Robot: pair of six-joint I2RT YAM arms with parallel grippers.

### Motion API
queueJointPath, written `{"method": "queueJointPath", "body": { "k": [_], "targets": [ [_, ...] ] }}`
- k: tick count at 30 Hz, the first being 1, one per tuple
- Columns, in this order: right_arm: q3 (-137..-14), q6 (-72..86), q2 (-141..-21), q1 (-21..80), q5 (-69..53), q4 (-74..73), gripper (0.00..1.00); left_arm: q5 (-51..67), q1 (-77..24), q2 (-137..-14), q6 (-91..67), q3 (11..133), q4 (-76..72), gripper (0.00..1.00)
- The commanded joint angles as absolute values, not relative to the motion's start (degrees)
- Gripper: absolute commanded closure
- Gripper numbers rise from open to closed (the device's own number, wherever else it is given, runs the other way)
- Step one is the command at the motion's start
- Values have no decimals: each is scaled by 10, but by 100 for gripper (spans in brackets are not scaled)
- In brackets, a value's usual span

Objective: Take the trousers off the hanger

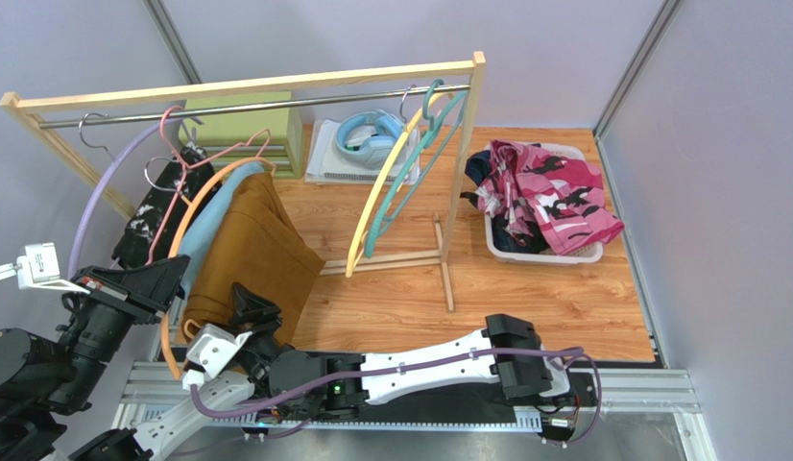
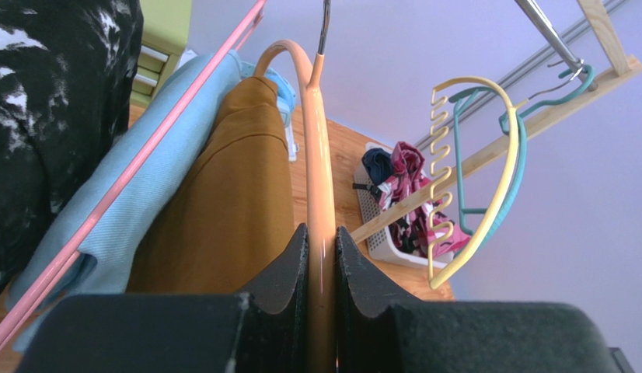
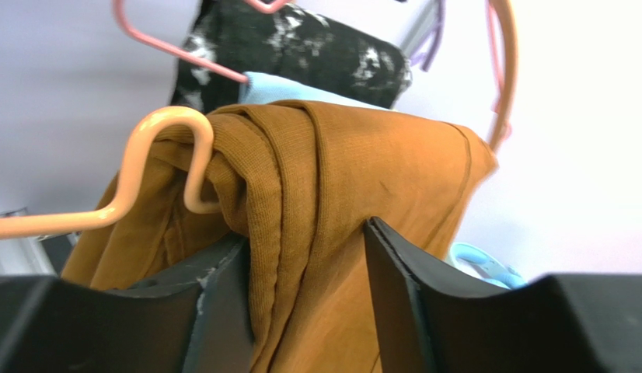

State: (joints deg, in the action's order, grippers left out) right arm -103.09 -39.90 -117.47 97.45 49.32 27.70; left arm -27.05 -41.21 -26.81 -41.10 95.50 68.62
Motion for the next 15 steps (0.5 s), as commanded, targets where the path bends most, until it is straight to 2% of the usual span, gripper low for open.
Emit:
{"method": "queueJointPath", "body": {
  "k": [1,8,11,12,14,15],
  "targets": [
    [-1058,-502,-1201,968,595,465,53,-270,-411,-262,-439,958,600,100],
    [-1108,-528,-1238,955,617,509,65,-265,-410,-265,-440,945,590,100],
    [-1117,-533,-1241,953,611,511,77,-264,-410,-266,-434,943,586,100],
    [-1114,-532,-1239,952,606,510,88,-264,-410,-266,-433,940,586,100],
    [-1110,-524,-1229,953,603,499,100,-264,-410,-265,-428,935,584,100],
    [-1105,-522,-1224,953,602,499,100,-265,-410,-265,-428,929,582,100]
  ]
}}
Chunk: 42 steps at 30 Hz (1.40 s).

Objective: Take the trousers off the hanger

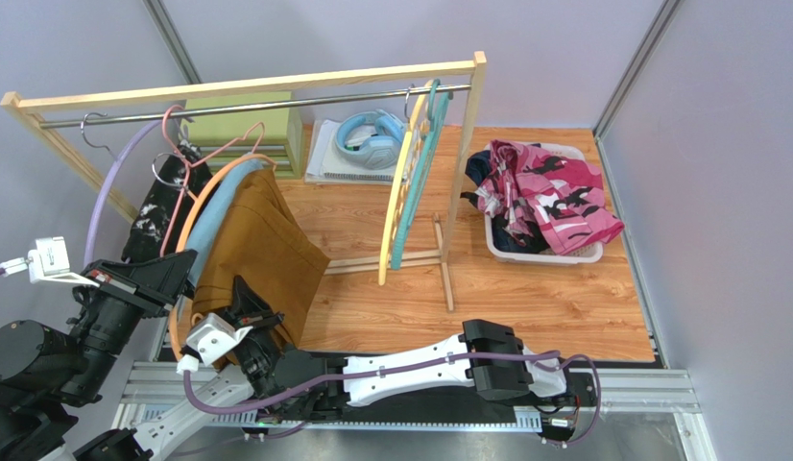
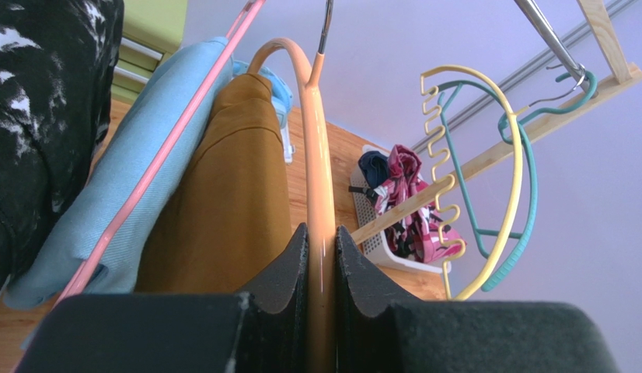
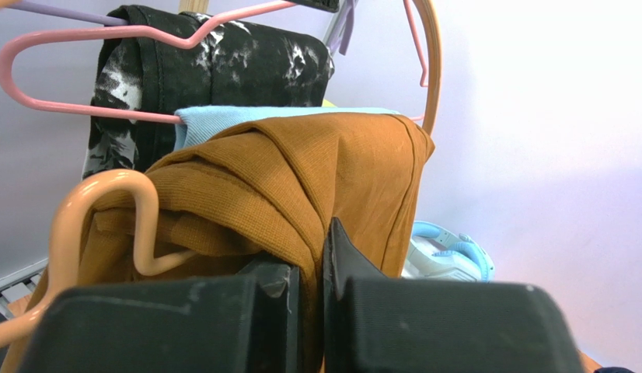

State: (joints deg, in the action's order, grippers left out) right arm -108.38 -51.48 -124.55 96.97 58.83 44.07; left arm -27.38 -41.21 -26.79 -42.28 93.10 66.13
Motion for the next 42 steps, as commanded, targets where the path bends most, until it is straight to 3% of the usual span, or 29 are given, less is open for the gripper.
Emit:
{"method": "queueJointPath", "body": {
  "k": [1,16,30,42],
  "targets": [
    [-1100,-521,-1221,954,602,498,100,-265,-411,-264,-426,924,574,100],
    [-1081,-557,-1137,968,592,549,100,-253,-410,-279,-389,826,506,100],
    [-1178,-642,-1136,964,597,658,100,-314,-410,-271,-415,749,476,100],
    [-1250,-635,-1108,964,551,581,100,-329,-410,-274,-395,740,473,100]
  ]
}}
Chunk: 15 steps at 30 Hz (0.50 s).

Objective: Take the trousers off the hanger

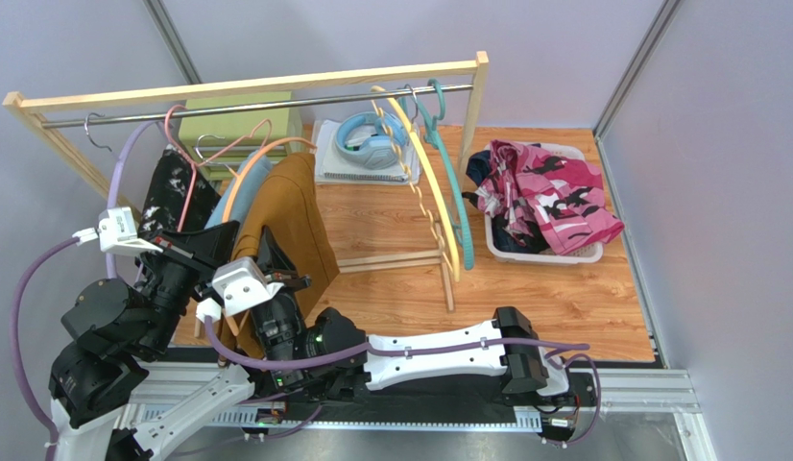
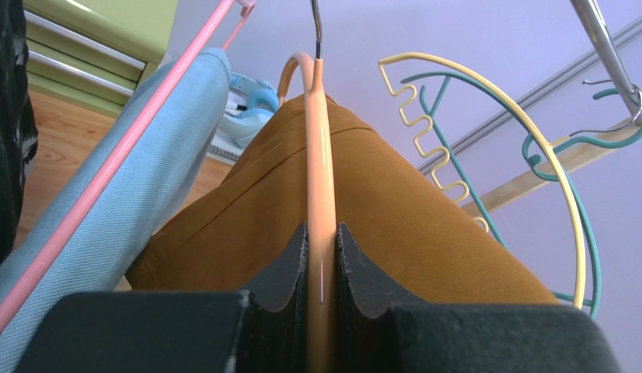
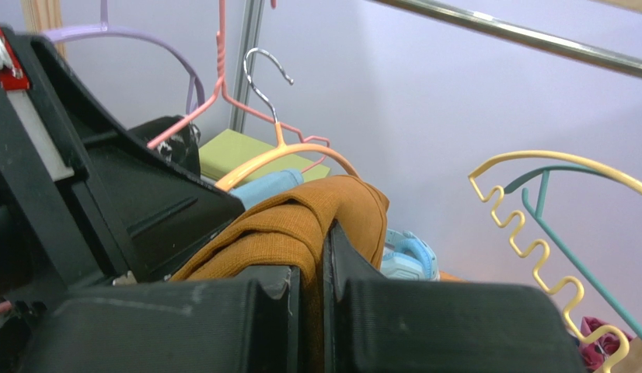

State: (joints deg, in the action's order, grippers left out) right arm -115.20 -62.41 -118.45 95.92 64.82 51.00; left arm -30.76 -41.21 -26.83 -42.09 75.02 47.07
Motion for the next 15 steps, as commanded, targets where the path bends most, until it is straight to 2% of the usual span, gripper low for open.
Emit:
{"method": "queueJointPath", "body": {
  "k": [1,9,15],
  "targets": [
    [-1260,-636,-1111,964,542,566,100,-328,-410,-274,-395,740,474,100],
    [-1366,-619,-1115,964,512,479,100,-318,-411,-270,-393,734,475,100],
    [-1369,-585,-1089,965,503,425,100,-312,-411,-267,-387,729,476,100]
  ]
}}
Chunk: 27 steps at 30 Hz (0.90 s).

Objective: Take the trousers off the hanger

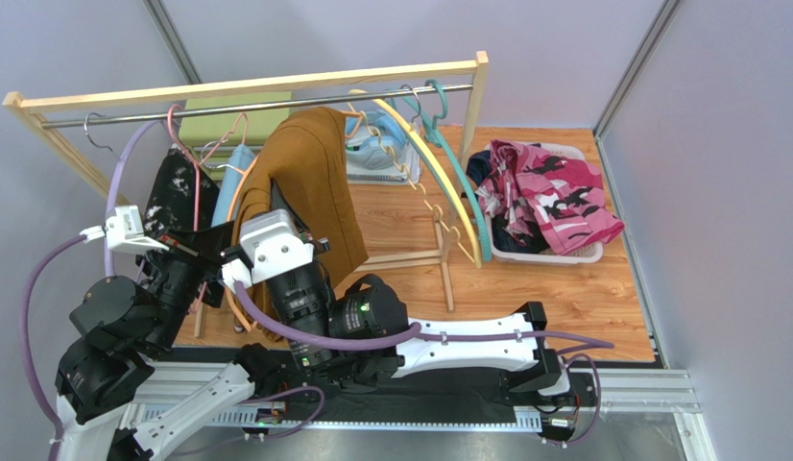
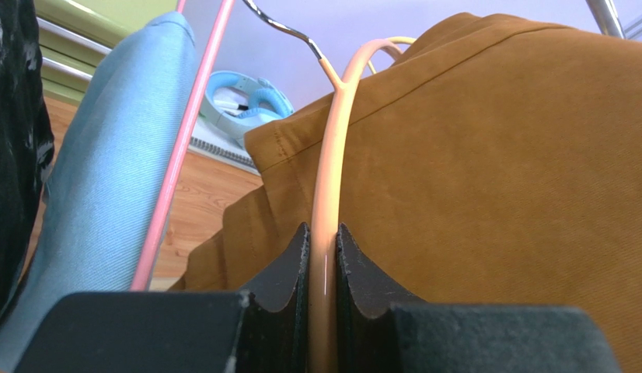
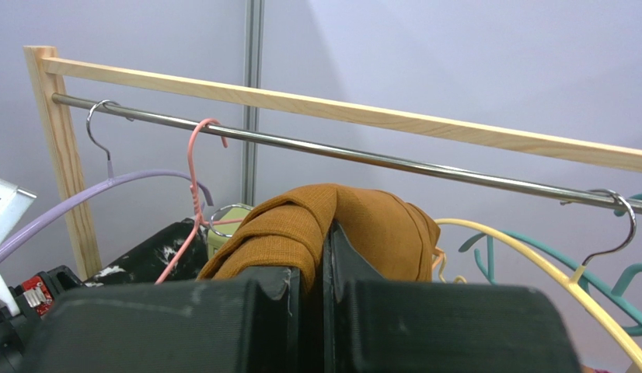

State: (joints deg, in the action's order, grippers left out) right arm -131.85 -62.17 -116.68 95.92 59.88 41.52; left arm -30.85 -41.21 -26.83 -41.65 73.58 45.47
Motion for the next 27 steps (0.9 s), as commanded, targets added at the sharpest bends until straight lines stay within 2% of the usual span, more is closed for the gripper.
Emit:
{"method": "queueJointPath", "body": {
  "k": [1,10,27],
  "targets": [
    [-1369,-579,-1085,964,501,418,100,-307,-411,-268,-387,729,478,100],
    [-1436,-570,-1079,956,451,361,100,-279,-410,-272,-403,719,479,100],
    [-1432,-545,-1032,957,303,353,100,-277,-411,-280,-381,712,497,100]
  ]
}}
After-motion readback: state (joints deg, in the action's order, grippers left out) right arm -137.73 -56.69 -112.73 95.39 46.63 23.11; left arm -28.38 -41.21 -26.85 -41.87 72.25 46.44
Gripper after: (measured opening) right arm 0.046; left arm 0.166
